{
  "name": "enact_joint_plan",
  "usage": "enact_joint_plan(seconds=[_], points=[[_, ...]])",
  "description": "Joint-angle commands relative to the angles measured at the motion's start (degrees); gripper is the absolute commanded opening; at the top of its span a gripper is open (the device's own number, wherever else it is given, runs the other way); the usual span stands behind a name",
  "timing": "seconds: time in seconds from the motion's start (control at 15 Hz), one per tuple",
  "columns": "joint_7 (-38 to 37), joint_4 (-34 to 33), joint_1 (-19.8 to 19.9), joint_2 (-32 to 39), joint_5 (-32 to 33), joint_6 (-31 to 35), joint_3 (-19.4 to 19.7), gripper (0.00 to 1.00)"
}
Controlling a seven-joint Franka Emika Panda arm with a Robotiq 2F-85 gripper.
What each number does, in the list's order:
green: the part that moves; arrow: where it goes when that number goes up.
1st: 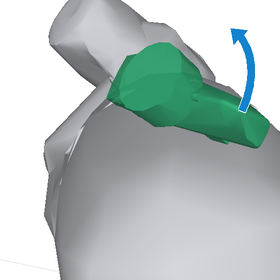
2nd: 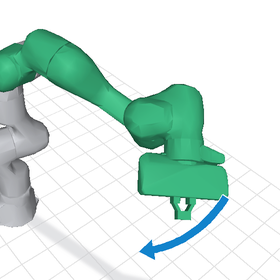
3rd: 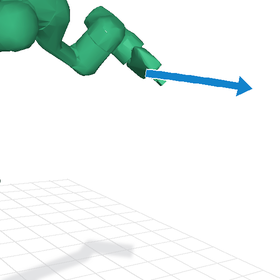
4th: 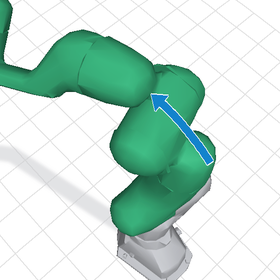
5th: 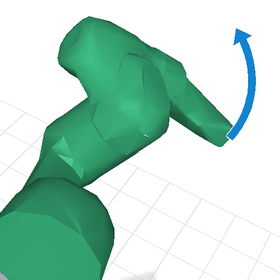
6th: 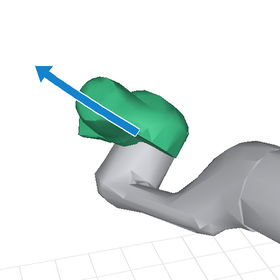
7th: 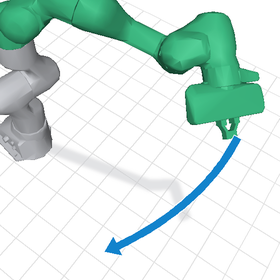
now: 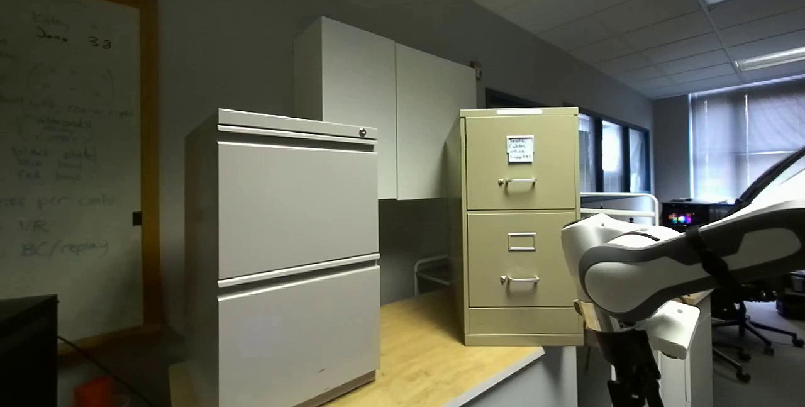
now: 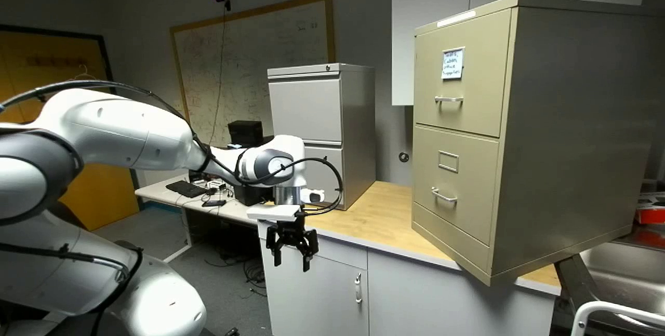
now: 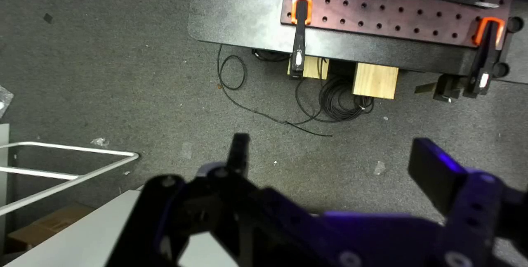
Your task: Open the bottom drawer of the cabinet to the right
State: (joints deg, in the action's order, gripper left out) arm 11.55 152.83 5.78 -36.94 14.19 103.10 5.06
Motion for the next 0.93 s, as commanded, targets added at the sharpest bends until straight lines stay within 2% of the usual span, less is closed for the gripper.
enact_joint_plan(seconds=[0.0, 0.4, 0.6, 0.87], points=[[-0.3, -0.1, -0.7, 0.0, 0.3, -0.3, 0.5, 1.00], [-2.0, -4.7, -1.1, 5.5, 1.1, 4.4, -0.6, 1.00], [-2.4, -10.1, -1.4, 9.7, 4.1, 6.5, -2.6, 1.00], [-3.4, -19.4, -1.6, 15.7, 9.4, 5.9, -5.1, 1.00]])
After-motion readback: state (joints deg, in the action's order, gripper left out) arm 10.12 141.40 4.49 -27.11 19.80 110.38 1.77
